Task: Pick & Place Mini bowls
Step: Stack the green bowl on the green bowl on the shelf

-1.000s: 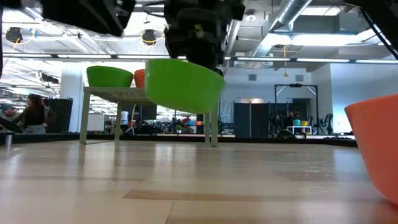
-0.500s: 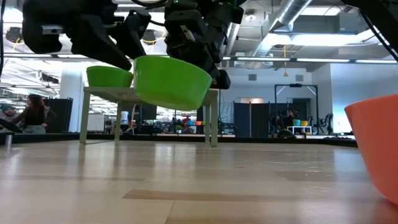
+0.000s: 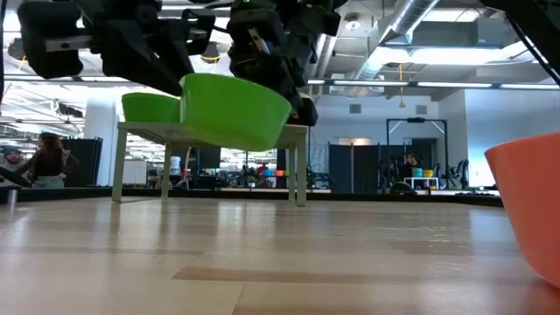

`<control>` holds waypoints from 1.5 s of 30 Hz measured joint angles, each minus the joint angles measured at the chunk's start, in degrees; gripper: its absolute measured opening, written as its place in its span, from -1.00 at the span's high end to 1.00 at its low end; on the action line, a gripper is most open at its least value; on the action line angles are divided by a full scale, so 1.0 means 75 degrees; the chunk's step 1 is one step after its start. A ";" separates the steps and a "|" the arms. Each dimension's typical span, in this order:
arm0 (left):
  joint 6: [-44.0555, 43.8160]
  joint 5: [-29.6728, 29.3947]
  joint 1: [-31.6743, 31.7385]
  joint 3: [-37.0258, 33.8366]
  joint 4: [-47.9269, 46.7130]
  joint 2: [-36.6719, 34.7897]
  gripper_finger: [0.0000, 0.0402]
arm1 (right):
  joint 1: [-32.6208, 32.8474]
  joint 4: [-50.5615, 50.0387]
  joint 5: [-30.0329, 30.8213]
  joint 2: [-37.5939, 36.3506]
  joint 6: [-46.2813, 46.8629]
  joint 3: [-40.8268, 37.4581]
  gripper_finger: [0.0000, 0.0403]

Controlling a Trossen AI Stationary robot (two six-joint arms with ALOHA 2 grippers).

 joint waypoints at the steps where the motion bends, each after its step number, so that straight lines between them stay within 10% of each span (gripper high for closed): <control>1: 0.0006 0.0131 0.0000 0.0000 -0.0003 0.0000 0.59 | 0.0000 0.0044 -0.0060 0.0000 -0.0003 0.0000 0.93; 7: 0.0009 0.0562 -0.0044 0.0000 -0.0031 -0.0002 0.94 | 0.0002 0.0343 -0.0250 0.0000 -0.0080 0.0000 0.94; 18: -0.0269 0.0973 -0.0091 0.0000 -0.0263 -0.0003 0.95 | -0.0014 0.0657 -0.0306 0.0000 -0.0085 0.0000 0.64; 33: -0.4772 0.1248 -0.1428 0.0000 -0.2359 -0.0118 0.95 | 0.0014 0.0632 -0.0032 0.0000 -0.0690 0.0003 0.56; 45: -0.6206 -0.1090 -0.1559 0.0562 -0.5021 -0.2242 0.97 | 0.0331 0.0604 0.0109 0.0000 -0.0691 0.0000 0.56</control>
